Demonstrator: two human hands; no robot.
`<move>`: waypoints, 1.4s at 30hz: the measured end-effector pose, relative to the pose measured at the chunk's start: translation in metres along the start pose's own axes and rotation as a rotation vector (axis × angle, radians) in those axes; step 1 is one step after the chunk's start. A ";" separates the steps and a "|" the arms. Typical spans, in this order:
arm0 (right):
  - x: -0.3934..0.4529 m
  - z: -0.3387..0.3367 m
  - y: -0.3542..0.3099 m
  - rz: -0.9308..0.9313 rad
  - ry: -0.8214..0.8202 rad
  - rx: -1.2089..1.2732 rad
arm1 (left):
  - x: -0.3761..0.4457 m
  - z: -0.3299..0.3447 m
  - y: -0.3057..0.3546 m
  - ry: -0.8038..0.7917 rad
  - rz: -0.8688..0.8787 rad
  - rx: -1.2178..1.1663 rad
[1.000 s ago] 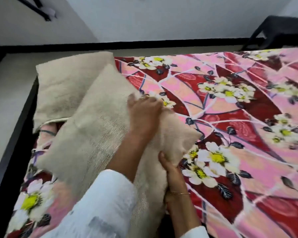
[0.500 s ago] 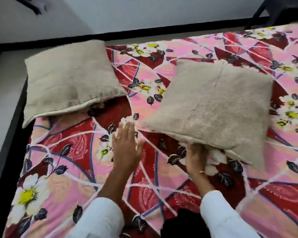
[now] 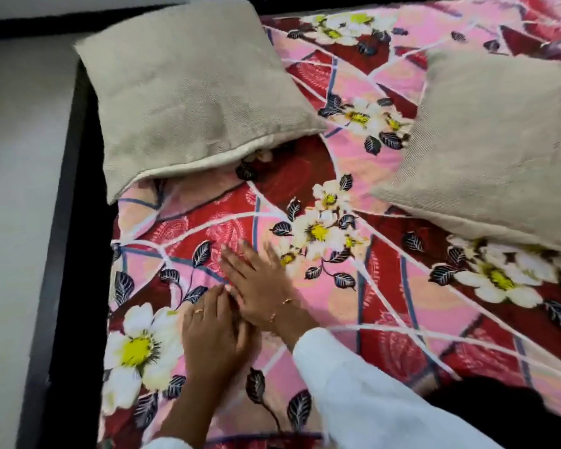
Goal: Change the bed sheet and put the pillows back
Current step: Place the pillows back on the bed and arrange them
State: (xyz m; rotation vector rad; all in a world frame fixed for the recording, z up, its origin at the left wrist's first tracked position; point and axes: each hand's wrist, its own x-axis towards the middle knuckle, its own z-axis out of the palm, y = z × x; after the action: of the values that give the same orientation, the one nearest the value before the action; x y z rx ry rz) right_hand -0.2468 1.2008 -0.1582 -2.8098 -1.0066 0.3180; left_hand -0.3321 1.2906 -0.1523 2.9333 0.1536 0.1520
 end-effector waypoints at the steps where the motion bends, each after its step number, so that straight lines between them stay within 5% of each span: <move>1: 0.005 -0.001 0.006 0.001 0.102 0.029 | 0.007 -0.005 -0.007 0.038 0.059 0.032; 5: 0.029 -0.021 0.086 0.489 0.437 0.045 | 0.073 -0.005 -0.024 0.057 0.115 0.033; 7: 0.038 -0.034 0.128 0.733 0.334 0.016 | 0.108 0.004 -0.031 -0.022 0.103 -0.018; 10: 0.054 -0.031 0.153 0.839 0.239 0.019 | 0.134 0.018 -0.055 -0.111 0.052 -0.030; 12: 0.078 -0.023 0.136 0.799 0.214 -0.059 | 0.133 0.023 -0.072 -0.101 -0.043 0.003; 16: 0.132 -0.010 0.044 0.393 0.180 -0.106 | 0.119 0.024 -0.086 -0.032 -0.338 -0.006; 22: 0.153 -0.013 -0.040 -0.026 0.064 -0.004 | 0.099 0.019 -0.104 -0.017 -0.523 -0.021; 24: 0.141 -0.016 -0.028 0.114 0.194 0.112 | 0.096 0.017 -0.106 -0.045 -0.538 -0.043; 26: 0.120 -0.016 -0.008 0.485 0.434 0.158 | 0.095 0.015 -0.109 -0.061 -0.520 -0.072; 28: 0.098 -0.005 -0.003 0.769 0.348 0.145 | 0.095 0.014 -0.111 -0.045 -0.497 -0.079; 32: 0.072 0.021 -0.083 0.486 0.240 0.048 | 0.091 0.006 -0.123 0.099 -0.555 -0.291; 35: 0.059 0.022 -0.138 0.202 0.137 0.116 | 0.086 -0.009 -0.130 0.110 -0.503 -0.476; 37: 0.046 0.015 -0.135 0.148 0.263 0.264 | 0.081 -0.018 -0.126 0.094 -0.418 -0.378; 40: 0.011 0.010 -0.093 0.527 0.654 0.315 | 0.073 -0.023 -0.098 0.095 -0.058 -0.379; 42: -0.025 0.016 -0.053 0.878 0.663 0.173 | 0.063 -0.017 -0.067 0.019 0.171 -0.429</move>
State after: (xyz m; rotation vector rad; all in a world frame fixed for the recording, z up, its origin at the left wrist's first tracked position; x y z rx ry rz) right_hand -0.3013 1.2263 -0.1597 -2.6866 0.3800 -0.4130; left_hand -0.2780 1.3658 -0.1438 2.5136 -0.1147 0.2094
